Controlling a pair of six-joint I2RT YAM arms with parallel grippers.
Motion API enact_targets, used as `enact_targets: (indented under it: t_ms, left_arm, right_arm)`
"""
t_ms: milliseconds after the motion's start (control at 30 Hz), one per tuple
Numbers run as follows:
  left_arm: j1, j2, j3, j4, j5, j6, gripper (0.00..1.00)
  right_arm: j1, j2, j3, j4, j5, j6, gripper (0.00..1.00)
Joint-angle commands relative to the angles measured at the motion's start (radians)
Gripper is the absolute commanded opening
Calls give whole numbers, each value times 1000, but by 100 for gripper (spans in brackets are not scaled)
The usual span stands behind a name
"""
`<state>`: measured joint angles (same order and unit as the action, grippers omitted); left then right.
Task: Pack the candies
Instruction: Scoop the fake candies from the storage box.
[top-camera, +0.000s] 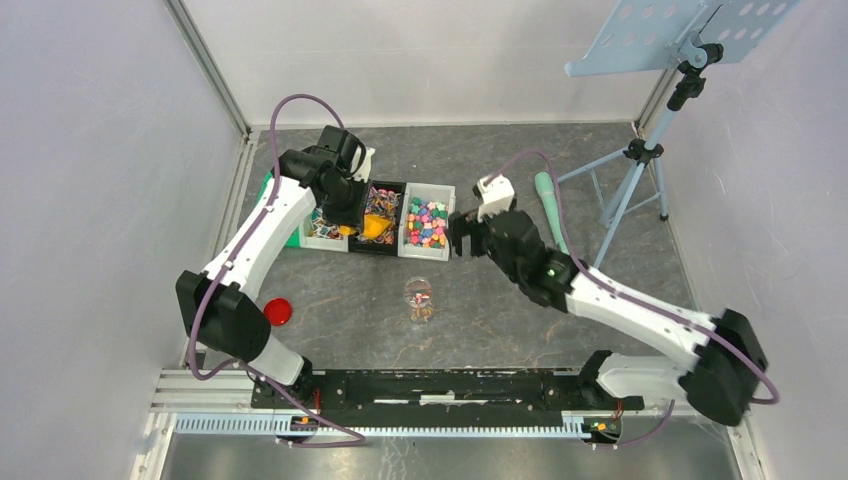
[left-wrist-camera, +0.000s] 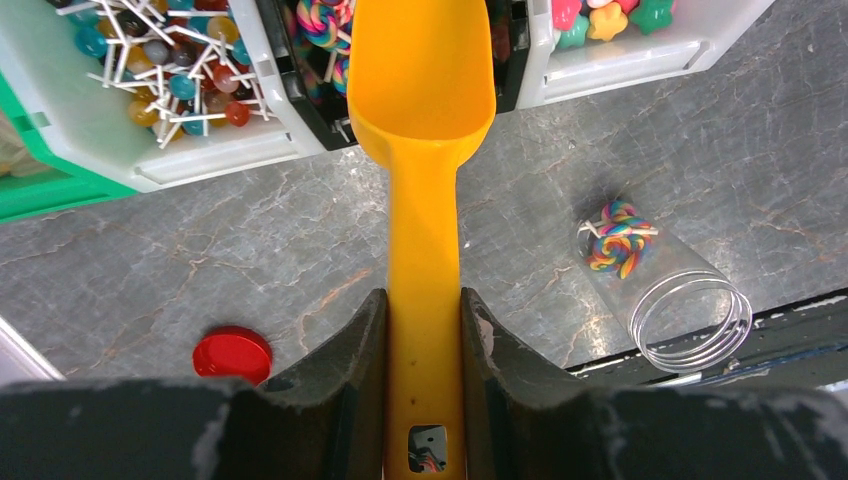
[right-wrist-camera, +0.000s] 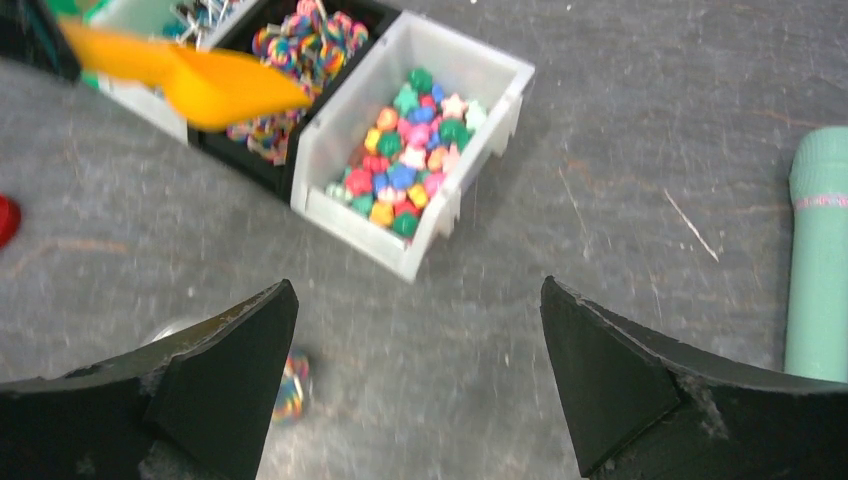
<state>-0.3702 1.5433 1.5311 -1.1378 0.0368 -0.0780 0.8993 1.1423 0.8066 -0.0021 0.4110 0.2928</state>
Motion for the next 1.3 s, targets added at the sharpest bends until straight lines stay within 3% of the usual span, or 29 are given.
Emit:
enact_targets:
  t_ms: [0, 267, 500, 800, 900, 1133, 1267]
  left_arm:
    - [6, -4, 4, 53, 24, 5, 2]
    - [9, 5, -11, 81, -6, 23, 2]
    - [10, 45, 13, 94, -17, 36, 2]
    - [10, 78, -6, 182, -15, 33, 2]
    - [11, 52, -55, 226, -27, 26, 2]
    - [10, -99, -320, 468, -70, 47, 2]
    - [10, -132, -399, 527, -109, 18, 2]
  right_arm:
    - [-126, 205, 163, 56, -111, 26, 92]
    - [-245, 488, 342, 44, -234, 99, 68]
    - [-271, 620, 448, 6, -261, 102, 62]
    - [-270, 665, 386, 27, -254, 133, 58]
    - [-271, 687, 387, 18, -275, 134, 52]
    - [-270, 688, 333, 53, -327, 136, 22]
    - [-271, 684, 297, 80, -343, 136, 17]
